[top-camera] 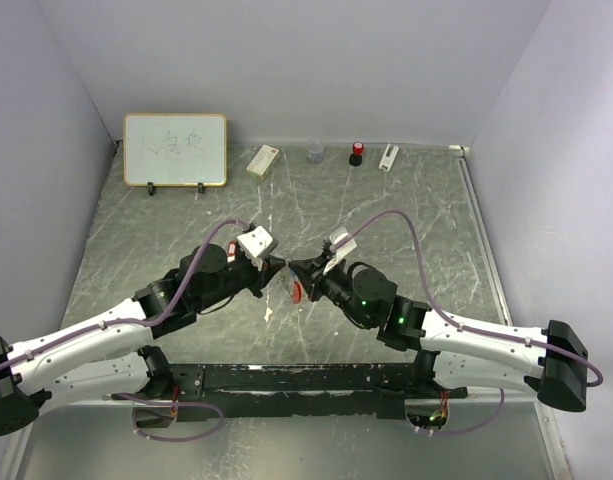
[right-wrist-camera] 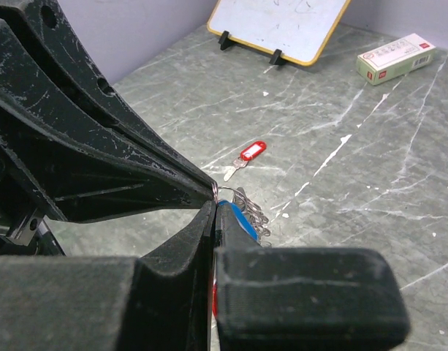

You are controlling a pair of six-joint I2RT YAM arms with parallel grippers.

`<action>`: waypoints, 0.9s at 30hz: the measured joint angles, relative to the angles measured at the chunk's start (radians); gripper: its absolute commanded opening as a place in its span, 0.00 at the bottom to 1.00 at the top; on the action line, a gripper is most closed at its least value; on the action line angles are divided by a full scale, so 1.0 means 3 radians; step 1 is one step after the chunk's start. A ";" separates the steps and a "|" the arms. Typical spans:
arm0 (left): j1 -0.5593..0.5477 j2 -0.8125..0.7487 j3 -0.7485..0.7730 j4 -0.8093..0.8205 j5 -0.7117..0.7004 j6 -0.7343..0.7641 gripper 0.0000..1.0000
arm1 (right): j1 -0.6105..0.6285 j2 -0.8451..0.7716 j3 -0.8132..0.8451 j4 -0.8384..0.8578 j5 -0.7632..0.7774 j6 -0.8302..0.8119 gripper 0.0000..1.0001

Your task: Put the keys on the keyring

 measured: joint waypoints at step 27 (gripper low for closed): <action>0.0000 -0.0117 -0.0052 0.0067 0.0009 0.0003 0.07 | -0.0033 -0.0018 -0.0001 -0.0112 0.0350 0.0177 0.00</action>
